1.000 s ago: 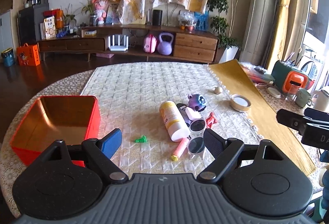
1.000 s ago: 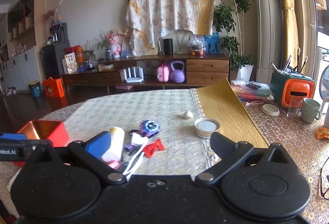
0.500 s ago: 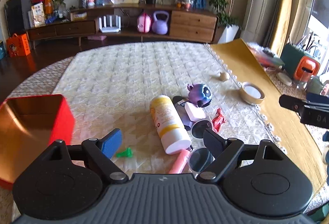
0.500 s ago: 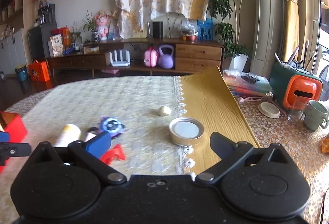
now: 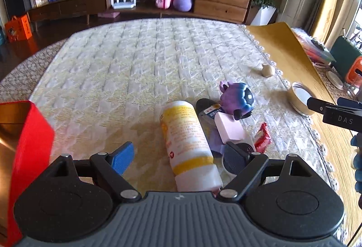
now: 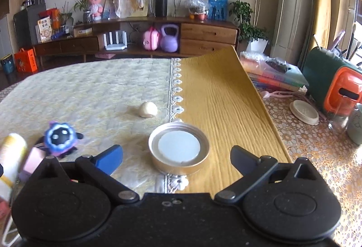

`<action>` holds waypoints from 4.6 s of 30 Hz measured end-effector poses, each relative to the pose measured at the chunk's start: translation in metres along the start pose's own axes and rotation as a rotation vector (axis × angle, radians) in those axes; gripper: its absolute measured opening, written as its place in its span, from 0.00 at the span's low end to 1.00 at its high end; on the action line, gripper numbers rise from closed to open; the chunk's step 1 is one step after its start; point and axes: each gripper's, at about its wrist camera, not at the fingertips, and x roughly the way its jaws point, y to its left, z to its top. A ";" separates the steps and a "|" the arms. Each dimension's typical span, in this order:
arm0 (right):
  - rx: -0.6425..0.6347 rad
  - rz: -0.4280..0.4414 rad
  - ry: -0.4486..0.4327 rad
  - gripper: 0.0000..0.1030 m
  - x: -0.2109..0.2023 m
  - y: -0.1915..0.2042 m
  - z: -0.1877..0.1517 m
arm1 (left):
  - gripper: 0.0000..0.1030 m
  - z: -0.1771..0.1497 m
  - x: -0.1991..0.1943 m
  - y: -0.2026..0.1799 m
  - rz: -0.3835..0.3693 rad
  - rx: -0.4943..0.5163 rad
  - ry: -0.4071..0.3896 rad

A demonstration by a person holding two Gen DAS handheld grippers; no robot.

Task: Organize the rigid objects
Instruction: 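Close the left tool on the white bottle while the right tool grasps the silver tin, then carry the bottle with the left tool into the red box while the right tool carries the tin, then open the left tool to set the bottle upright while the right tool releases the tin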

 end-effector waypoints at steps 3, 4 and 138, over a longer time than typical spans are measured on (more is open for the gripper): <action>0.022 -0.001 0.013 0.98 0.010 -0.004 0.002 | 0.84 0.006 0.015 0.004 0.015 -0.039 0.023; 0.026 0.000 0.017 0.98 0.014 -0.004 0.003 | 0.84 0.007 0.019 0.006 0.015 -0.050 0.028; -0.638 0.447 0.181 0.86 -0.060 0.439 -0.014 | 0.52 0.016 -0.034 0.288 0.158 -0.120 0.169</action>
